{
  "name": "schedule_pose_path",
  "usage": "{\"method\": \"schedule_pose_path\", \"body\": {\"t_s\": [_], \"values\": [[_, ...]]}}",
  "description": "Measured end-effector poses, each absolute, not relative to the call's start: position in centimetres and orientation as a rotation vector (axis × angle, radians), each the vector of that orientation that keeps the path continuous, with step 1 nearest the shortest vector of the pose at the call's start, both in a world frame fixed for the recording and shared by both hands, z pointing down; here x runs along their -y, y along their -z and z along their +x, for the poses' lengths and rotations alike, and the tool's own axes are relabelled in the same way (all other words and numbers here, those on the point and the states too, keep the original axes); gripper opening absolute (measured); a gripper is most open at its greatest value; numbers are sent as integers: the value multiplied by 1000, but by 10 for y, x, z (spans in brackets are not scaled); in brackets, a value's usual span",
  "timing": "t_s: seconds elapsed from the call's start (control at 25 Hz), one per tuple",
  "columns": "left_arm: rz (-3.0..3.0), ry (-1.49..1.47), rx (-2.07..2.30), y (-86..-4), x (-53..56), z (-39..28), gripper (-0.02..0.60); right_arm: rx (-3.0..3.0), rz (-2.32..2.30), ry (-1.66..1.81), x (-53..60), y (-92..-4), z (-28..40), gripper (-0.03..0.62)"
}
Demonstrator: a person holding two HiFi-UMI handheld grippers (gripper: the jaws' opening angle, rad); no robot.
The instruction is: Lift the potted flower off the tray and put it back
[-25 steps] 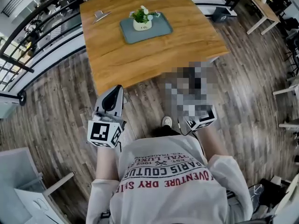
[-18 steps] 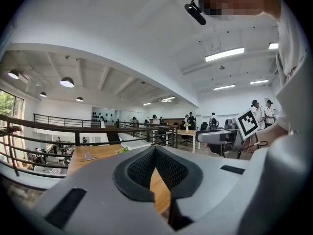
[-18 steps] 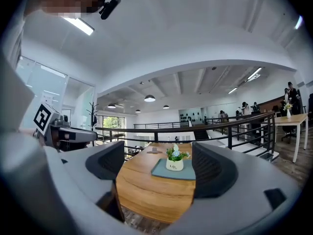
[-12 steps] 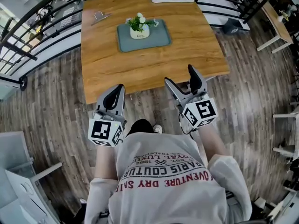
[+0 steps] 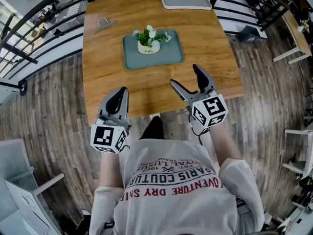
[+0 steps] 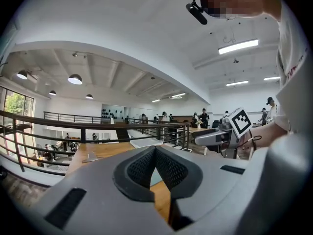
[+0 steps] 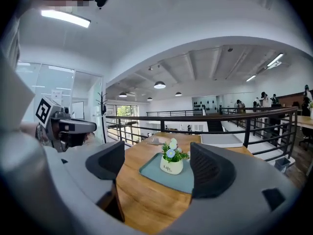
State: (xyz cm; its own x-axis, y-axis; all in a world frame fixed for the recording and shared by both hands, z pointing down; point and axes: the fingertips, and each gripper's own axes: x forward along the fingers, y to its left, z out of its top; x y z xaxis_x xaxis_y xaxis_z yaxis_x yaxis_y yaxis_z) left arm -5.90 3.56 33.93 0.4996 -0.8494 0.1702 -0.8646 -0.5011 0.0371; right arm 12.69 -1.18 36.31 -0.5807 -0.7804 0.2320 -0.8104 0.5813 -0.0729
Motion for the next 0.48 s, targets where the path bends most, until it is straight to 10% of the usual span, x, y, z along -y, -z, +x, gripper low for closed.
{"method": "schedule_pose_path", "body": {"t_s": [0.48], "values": [[2544,-211,1448,-370,98,-68,12,2546,857,-234,135,-415,88,419]]}}
